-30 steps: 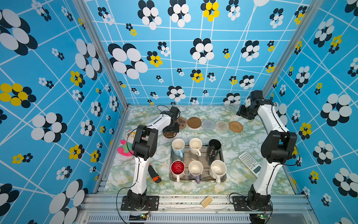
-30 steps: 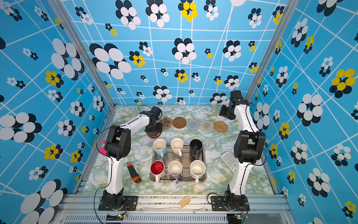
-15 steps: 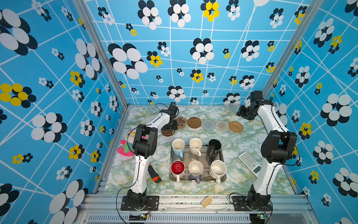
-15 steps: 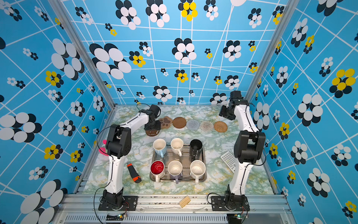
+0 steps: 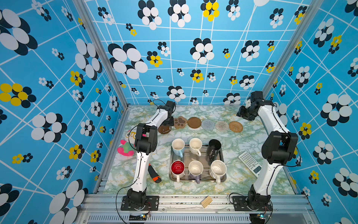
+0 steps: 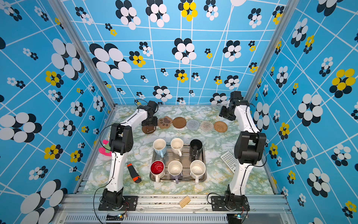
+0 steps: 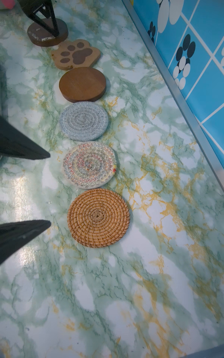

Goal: Place cups on coasters
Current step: Move the coaster to the top-left of the table.

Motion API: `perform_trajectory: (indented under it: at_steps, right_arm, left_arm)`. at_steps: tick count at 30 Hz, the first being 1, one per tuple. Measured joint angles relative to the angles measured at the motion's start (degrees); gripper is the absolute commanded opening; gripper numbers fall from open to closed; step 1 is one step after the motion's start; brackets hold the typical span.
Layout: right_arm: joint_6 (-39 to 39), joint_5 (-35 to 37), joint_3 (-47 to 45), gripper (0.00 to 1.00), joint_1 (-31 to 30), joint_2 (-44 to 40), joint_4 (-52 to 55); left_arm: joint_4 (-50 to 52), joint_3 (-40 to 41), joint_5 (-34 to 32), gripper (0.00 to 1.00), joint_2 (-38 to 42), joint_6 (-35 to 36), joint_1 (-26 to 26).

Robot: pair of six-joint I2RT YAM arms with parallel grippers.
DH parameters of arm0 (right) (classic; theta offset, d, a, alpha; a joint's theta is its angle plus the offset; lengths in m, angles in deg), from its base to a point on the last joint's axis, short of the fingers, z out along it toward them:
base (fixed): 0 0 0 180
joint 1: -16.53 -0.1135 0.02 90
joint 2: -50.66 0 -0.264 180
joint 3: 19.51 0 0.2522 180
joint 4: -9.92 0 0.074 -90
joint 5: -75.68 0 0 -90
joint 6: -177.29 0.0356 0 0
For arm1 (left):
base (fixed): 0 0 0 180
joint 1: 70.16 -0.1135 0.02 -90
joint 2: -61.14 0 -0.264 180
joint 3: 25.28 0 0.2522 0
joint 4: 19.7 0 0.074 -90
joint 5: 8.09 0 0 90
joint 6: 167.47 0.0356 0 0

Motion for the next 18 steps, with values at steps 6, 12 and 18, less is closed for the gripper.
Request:
perform_trajectory:
  at_steps: [6,12,18]
  right_arm:
    - [0.0,0.0,-1.2,0.53,0.0,-1.3,0.0]
    - [0.2,-0.1,-1.7,0.53,0.0,-2.1,-0.3]
    - [0.4,-0.7,-4.2,0.53,0.0,-2.8,-1.2]
  left_arm:
    - [1.5,-5.4,0.5,0.72,-2.9,0.0,-1.5]
    - [1.3,-4.3,2.4,0.72,-0.8,-0.1,-1.7]
    - [-3.4,11.2,6.5,0.70,15.5,-2.3,-2.9]
